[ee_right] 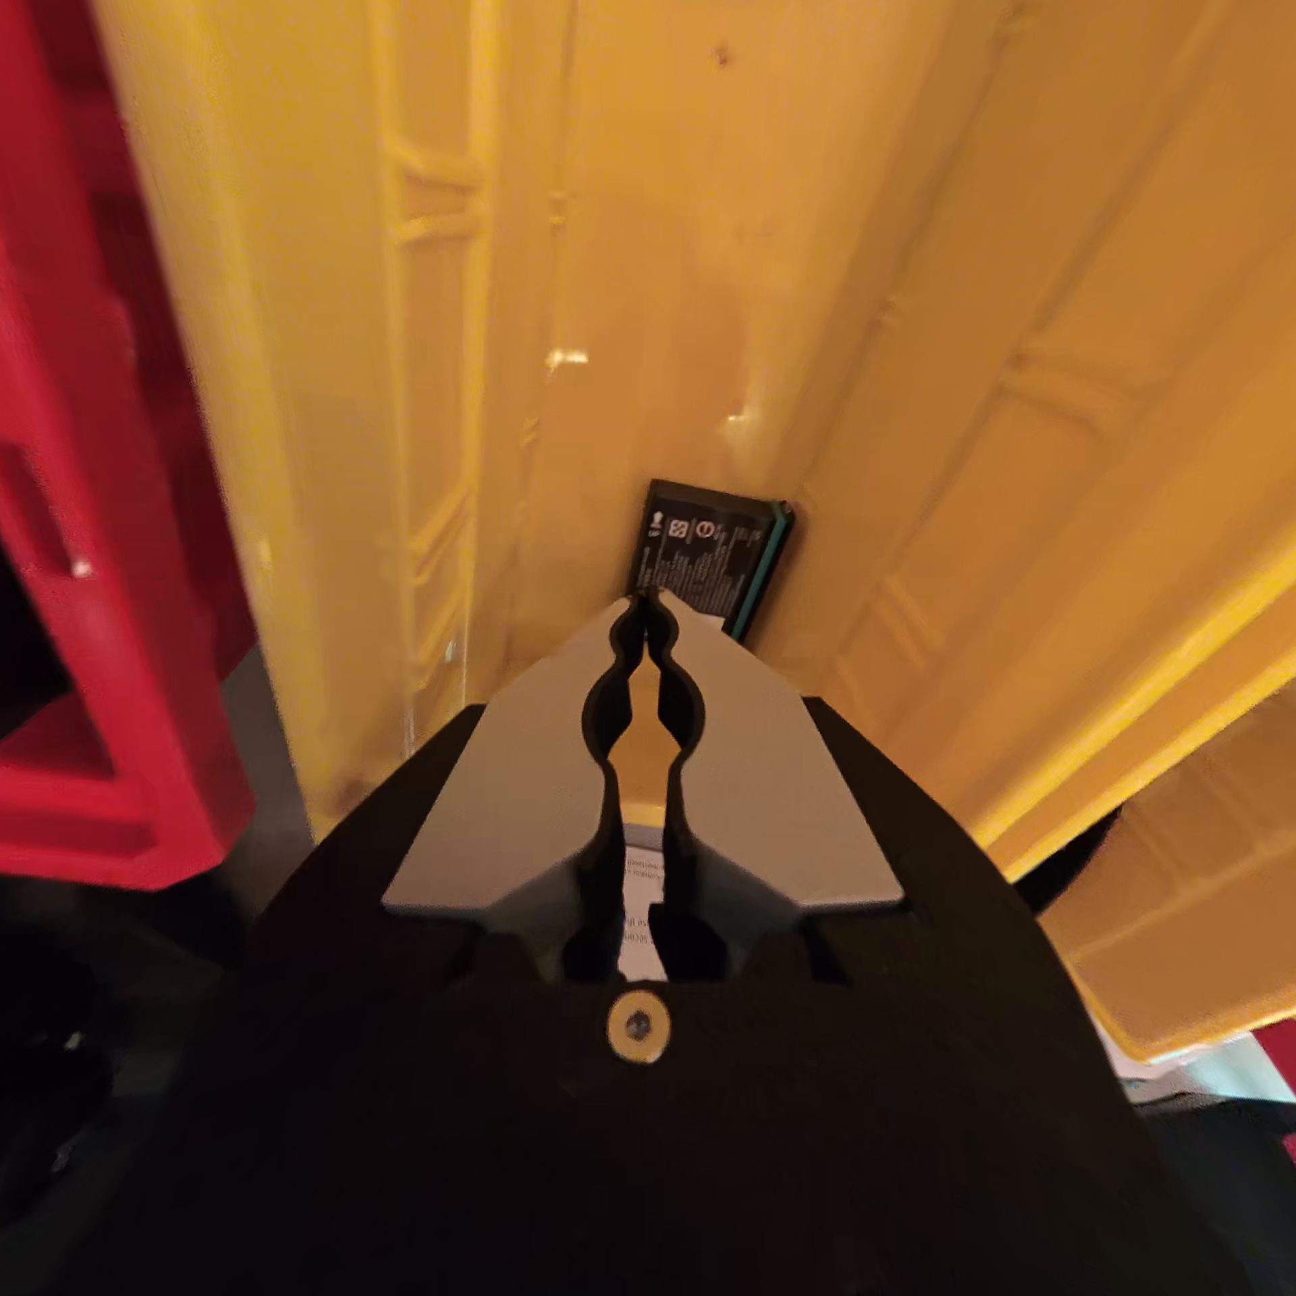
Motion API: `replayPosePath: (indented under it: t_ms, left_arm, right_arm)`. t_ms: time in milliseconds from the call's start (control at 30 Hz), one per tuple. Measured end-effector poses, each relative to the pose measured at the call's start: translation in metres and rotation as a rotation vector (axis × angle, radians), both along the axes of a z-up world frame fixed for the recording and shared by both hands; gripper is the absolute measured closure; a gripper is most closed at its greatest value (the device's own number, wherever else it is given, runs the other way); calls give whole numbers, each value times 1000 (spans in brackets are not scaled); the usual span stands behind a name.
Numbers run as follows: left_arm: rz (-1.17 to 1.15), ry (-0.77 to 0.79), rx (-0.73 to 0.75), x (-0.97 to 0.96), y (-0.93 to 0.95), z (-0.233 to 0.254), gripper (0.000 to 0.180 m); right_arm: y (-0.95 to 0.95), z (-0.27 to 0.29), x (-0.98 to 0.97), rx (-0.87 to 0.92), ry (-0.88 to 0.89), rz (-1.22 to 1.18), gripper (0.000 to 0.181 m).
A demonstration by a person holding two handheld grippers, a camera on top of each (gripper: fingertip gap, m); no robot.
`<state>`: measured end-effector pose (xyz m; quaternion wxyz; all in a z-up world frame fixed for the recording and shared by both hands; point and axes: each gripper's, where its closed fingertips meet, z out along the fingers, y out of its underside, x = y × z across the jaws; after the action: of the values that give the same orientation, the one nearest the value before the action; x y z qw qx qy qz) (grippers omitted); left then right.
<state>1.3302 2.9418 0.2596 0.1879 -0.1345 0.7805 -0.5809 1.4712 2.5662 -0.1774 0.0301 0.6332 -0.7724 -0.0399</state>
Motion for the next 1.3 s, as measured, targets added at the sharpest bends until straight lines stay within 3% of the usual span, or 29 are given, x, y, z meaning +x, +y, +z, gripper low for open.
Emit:
replayPosePath:
  t_ms: [300, 600, 767, 833, 900, 1033, 1133, 1300]
  left_arm:
    - [10, 15, 7, 1, 6, -7, 118]
    - [9, 20, -4, 3, 6, -9, 119]
    - [9, 31, 6, 4, 5, -9, 119]
    - [10, 33, 4, 5, 5, -10, 118]
    - [9, 38, -3, 5, 4, -11, 118]
    - [3, 41, -18, 5, 5, -12, 119]
    - [-4, 48, -22, 6, 4, -12, 119]
    - [-13, 50, -21, 6, 3, -13, 119]
  right_arm:
    - [-16, -9, -1, -114, 21, 70, 181]
    - [-6, -9, 3, -6, -21, 30, 181]
    - [-19, 0, 3, -109, -21, 68, 181]
    - [-25, 1, -2, -163, 26, 88, 168]
    - [-12, 0, -9, -81, 64, 66, 147]
    - [-4, -3, -17, -3, 92, -11, 137]
    - [-5, -4, -11, 10, 69, -49, 132]
    - [-16, -9, -15, -83, 110, 21, 143]
